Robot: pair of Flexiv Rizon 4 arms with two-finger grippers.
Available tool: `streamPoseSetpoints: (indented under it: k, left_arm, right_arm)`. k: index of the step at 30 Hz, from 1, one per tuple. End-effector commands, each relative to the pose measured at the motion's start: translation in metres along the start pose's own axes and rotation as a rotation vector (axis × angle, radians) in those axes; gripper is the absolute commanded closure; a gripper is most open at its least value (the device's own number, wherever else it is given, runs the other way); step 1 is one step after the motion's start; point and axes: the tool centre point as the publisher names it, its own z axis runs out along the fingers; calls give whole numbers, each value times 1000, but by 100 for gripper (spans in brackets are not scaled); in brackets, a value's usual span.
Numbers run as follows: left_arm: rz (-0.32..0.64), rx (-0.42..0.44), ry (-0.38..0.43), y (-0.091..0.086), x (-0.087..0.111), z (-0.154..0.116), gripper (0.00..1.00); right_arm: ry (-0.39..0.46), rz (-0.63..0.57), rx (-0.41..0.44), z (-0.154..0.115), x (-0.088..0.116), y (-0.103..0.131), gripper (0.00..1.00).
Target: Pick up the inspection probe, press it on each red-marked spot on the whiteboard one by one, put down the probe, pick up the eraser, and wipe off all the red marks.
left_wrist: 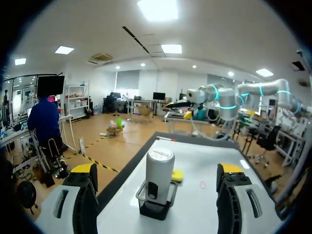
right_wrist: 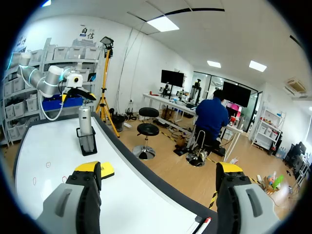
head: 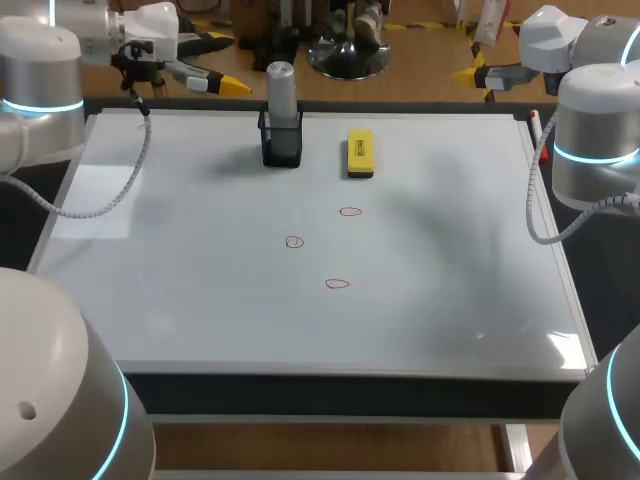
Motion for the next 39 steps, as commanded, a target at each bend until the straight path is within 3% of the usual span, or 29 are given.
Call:
streamPoseSetpoints:
  k: [1, 18, 39]
  left_arm:
    - [0, 12, 120, 10, -8, 10, 0]
    - [-9, 11, 166, 32, -11, 56, 0]
    - [-25, 46, 156, 39, -9, 100, 0]
  right_arm:
    - [1, 0, -1, 0, -1, 0, 0]
    - [1, 0, -1, 0, -1, 0, 0]
    - [1, 0, -1, 0, -1, 0, 0]
